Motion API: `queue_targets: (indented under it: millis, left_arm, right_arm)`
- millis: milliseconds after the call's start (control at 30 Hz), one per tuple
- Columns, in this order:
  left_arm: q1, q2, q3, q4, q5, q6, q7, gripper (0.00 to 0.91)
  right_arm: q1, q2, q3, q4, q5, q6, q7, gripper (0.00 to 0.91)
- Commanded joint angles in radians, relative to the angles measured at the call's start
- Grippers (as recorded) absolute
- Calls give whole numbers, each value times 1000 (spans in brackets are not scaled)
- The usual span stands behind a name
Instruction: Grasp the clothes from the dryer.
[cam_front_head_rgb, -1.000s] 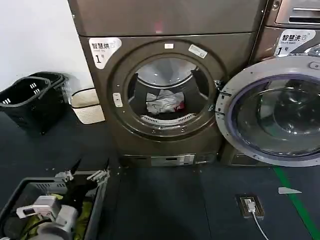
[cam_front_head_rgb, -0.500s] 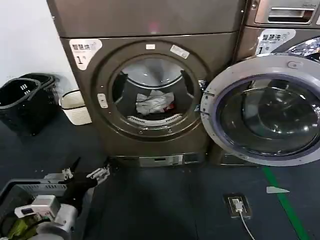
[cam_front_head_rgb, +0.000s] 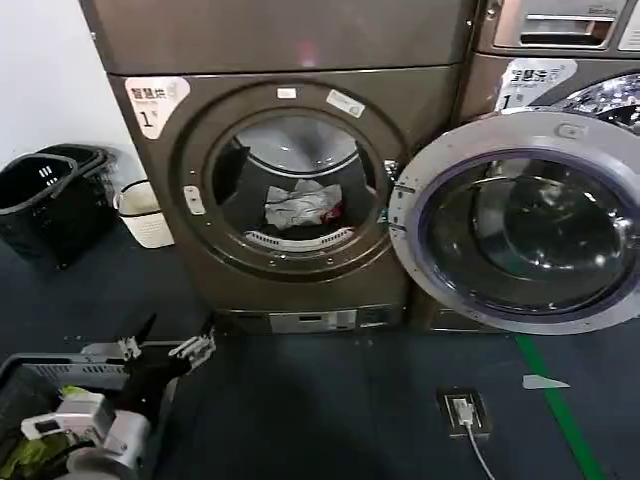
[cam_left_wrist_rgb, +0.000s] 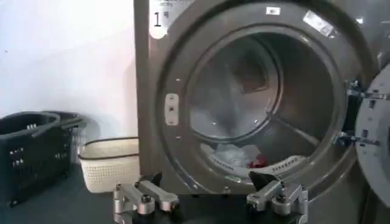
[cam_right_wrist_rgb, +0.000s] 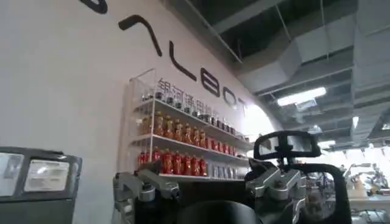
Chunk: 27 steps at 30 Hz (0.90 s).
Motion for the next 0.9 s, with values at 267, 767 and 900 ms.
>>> queue_targets:
  millis: [267,767,900]
  left_arm:
    - [-4,-4,2,12,-1,-2,0,907]
    - [-18,-3,1,12,1,-13,6,907]
    - [-17,-1,1,8,3,-22,10,907]
  right_arm:
    - [0,-1,0,1,1,1,-1,907]
    - [-10,1,20,-3,34,52,-72,907]
    - [-11,3,24,1,50,49,-83,907]
